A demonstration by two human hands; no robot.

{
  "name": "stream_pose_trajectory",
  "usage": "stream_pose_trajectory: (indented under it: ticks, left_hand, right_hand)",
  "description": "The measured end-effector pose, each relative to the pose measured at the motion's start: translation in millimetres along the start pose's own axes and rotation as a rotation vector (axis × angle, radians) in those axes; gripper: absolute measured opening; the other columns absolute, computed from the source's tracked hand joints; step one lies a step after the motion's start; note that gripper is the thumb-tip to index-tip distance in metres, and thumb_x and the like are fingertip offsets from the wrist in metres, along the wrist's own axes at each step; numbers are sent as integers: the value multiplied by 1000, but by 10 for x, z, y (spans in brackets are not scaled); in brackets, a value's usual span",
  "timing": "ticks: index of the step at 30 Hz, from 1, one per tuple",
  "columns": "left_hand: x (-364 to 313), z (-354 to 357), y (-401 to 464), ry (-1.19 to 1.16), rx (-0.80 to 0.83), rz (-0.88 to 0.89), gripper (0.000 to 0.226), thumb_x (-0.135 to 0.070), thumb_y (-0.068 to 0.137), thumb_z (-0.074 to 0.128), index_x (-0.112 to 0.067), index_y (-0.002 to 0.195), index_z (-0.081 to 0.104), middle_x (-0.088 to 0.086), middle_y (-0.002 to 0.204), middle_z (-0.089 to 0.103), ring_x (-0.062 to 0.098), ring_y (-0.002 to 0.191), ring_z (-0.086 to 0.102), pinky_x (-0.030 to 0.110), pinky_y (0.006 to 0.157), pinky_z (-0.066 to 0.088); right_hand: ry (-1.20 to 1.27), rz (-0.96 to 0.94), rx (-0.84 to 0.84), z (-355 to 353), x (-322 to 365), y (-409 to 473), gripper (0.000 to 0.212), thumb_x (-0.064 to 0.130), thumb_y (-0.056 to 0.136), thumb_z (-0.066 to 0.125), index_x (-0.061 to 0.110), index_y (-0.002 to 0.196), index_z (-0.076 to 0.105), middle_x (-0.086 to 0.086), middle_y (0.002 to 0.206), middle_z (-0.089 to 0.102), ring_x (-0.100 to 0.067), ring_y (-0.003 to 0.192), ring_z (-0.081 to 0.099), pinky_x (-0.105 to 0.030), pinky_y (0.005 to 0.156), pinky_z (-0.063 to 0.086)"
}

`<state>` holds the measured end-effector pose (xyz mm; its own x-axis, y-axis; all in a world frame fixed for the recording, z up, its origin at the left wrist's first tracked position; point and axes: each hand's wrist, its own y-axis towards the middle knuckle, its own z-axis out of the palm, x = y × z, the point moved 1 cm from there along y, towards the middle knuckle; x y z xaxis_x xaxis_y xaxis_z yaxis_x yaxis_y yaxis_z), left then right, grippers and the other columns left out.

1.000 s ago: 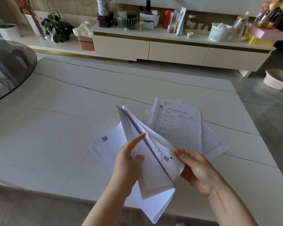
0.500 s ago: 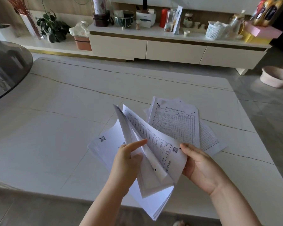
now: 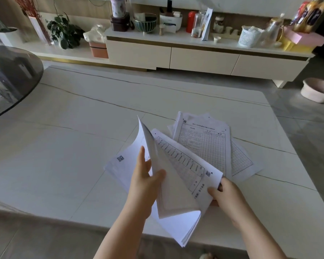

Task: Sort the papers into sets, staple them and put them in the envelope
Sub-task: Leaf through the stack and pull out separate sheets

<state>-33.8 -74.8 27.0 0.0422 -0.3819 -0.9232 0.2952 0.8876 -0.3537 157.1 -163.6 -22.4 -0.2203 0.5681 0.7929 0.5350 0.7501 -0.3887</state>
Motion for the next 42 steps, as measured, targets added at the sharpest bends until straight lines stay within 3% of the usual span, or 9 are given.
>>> stream_pose_trajectory:
  ticks: [4,8,15,21,25,32,34,37,42]
  left_hand:
    - [-88,-91,23,42,-9,24,58,15,81,47,-27,118,63,-11,105,71,12,93,67,28,70,56]
    - [-175,-159,-10,87,35,53,62,15,80,45,-36,108,66,-14,98,72,10,92,67,32,73,58]
    - [-202,-197,33,61,92,25,63,15,78,44,-34,108,68,-10,101,73,16,95,68,35,74,58]
    - [-190,-145,49,4,90,-49,58,0,71,54,-40,112,64,7,92,74,24,83,70,39,73,58]
    - [-178,-103,45,-18,73,-92,59,11,84,48,-39,114,60,11,86,74,26,77,68,45,81,55]
    - [-144,-81,5,-59,88,-93,58,12,86,49,-39,110,60,7,84,74,21,72,67,33,69,55]
    - [-121,-86,22,-77,89,-101,52,11,85,52,-33,110,63,10,88,74,23,76,68,34,71,55]
    - [-89,-61,36,-136,113,-114,25,3,75,62,-13,91,73,12,87,73,22,72,66,29,62,53]
    - [16,17,8,-267,129,-200,20,3,89,56,-5,101,70,14,88,73,22,72,67,31,63,57]
  right_hand:
    - [-69,34,-248,-19,-39,167,13,3,85,52,11,85,61,-13,81,67,-35,81,64,-47,74,55]
    - [-231,42,-403,-492,360,500,12,6,91,51,-2,97,57,-24,100,62,-30,86,55,-30,68,34]
    - [-882,-144,-332,-1002,1297,1272,31,15,96,42,-1,120,32,-22,107,59,-34,86,54,-37,73,37]
    - [-1146,-366,-370,-439,1384,1541,69,14,93,45,11,151,7,-18,139,40,-36,122,43,-43,97,36]
    - [-1094,-160,-126,158,768,1201,54,35,94,46,18,143,31,-11,147,30,-31,136,27,-47,108,30]
    - [-1035,-116,55,355,377,1124,59,50,99,24,30,152,7,-6,161,-4,-29,148,-5,-57,115,7]
    - [-979,-166,4,292,409,1086,58,48,100,26,24,152,15,-6,161,6,-27,148,1,-51,117,11]
    - [-440,-271,-70,244,544,659,46,36,99,43,13,138,46,-5,145,44,-19,136,37,-24,105,30]
    - [139,-218,288,260,671,-379,50,51,72,63,42,119,51,28,116,59,14,105,56,-9,88,44]
